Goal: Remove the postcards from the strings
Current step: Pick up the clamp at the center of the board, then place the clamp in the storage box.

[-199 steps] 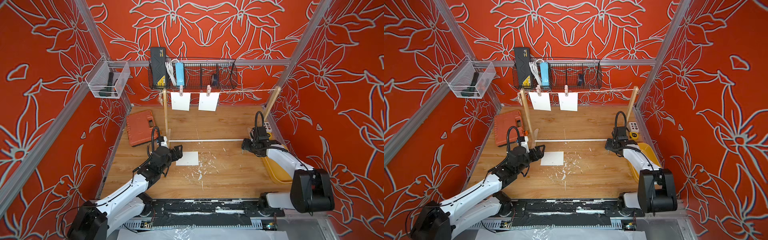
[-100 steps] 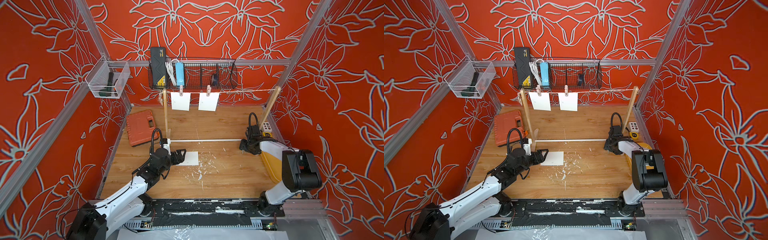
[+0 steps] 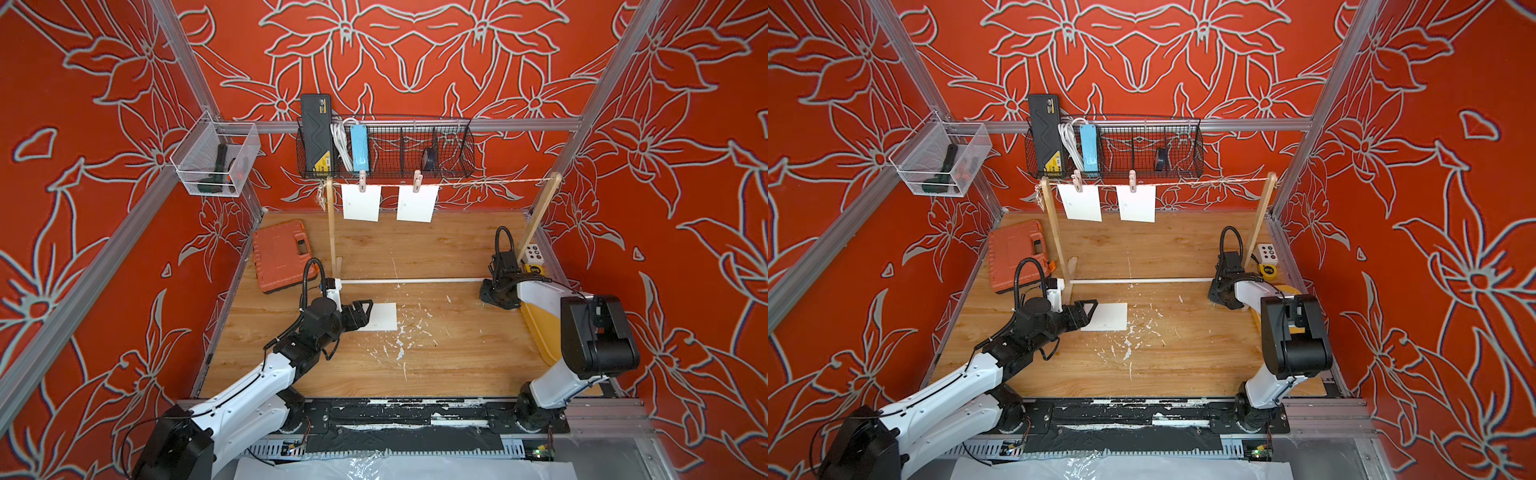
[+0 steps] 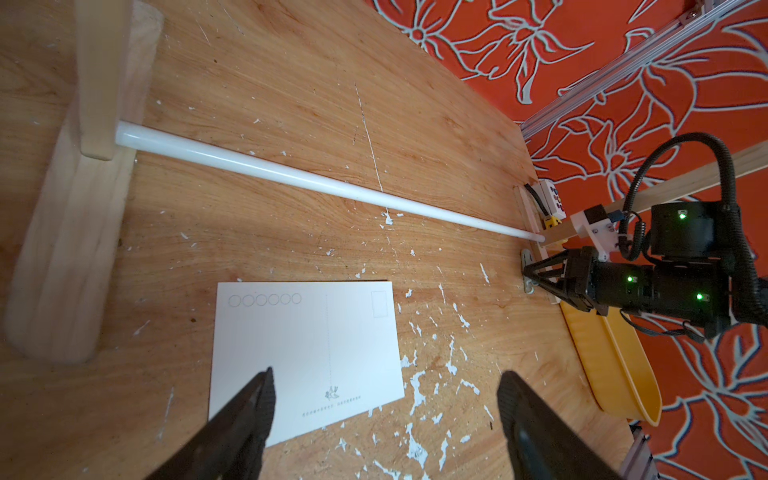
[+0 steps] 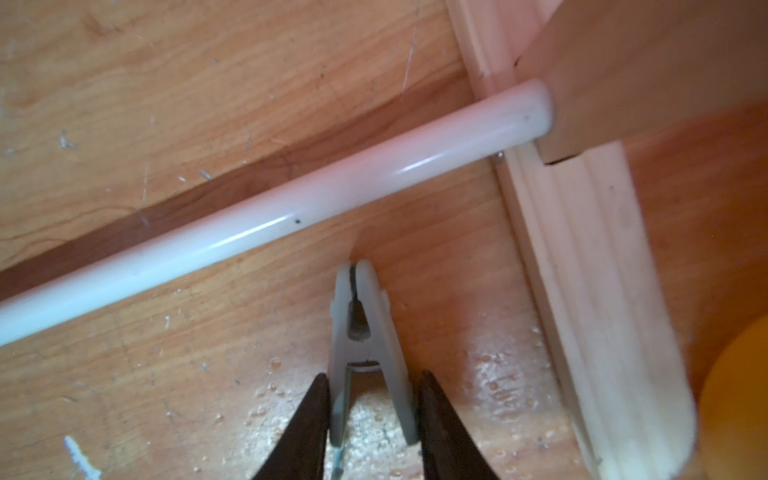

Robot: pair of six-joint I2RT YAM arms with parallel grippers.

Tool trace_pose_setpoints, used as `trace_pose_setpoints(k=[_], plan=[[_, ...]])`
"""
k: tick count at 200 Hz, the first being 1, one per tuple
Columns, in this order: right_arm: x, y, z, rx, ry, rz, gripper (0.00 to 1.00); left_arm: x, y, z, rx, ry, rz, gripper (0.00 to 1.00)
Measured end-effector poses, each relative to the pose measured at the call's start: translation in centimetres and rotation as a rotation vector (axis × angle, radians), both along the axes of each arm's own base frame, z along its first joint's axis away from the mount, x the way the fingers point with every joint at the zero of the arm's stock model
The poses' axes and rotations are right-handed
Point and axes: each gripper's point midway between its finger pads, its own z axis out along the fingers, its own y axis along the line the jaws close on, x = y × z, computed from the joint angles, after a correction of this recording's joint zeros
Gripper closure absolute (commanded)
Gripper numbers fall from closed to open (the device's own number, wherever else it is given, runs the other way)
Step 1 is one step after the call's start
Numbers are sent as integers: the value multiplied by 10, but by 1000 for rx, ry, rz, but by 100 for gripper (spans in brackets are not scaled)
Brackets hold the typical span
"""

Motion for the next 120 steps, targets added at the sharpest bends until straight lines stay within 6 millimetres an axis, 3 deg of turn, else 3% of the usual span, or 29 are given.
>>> trace_pose_setpoints(k=[43,120], plan=[[-4,5,15,8,-38,15,66,-1,-3,1,-9,0,-17,18],[-44,-9,97,11,-244,-42,65,-12,-36,17,-69,-48,-186,19]])
